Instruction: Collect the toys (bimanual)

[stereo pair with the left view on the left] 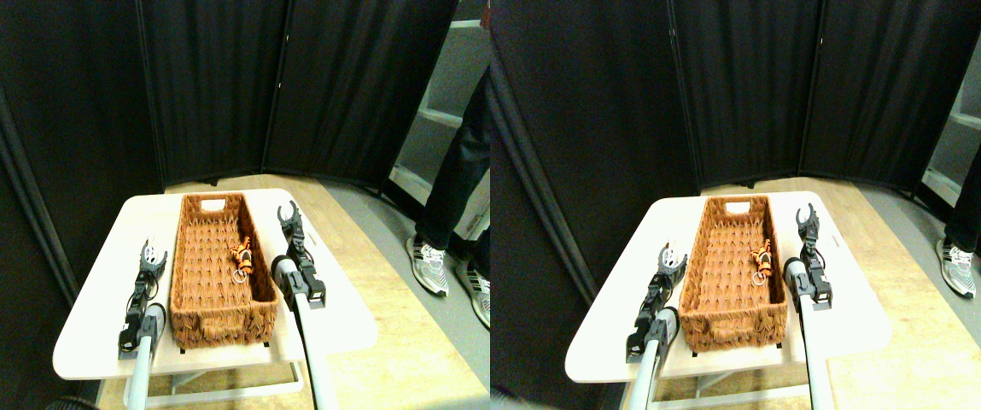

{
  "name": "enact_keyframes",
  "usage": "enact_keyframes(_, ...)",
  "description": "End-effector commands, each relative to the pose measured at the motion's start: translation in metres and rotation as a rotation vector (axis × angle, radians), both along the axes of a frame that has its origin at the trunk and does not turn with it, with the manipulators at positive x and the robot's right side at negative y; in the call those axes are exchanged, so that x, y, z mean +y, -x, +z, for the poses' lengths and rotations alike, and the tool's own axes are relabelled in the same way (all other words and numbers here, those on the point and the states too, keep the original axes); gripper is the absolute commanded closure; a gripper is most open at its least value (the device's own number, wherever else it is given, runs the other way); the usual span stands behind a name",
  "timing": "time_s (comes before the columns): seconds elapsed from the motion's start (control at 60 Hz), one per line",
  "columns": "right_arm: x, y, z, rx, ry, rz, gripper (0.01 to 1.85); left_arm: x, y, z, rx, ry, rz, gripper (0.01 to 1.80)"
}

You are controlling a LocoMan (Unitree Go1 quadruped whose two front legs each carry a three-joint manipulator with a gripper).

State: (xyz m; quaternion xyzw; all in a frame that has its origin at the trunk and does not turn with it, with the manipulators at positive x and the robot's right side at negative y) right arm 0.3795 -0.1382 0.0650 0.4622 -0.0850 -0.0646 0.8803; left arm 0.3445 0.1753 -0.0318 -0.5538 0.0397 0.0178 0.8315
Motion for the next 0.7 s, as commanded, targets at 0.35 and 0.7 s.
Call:
enact_keyframes(0.35,0.0,0.002,0.001,-0.02,-0.013,-0.001,1.67,0.001,-0.004,0.023,-0.103,-0.052,0.003,1.8)
enact_keyframes(0.7,-0.007,0.003,-0.003,-0.02,-0.004,-0.019,1.72,-0.013,0.003,0.091,-0.149,-0.071,-0.143,1.8)
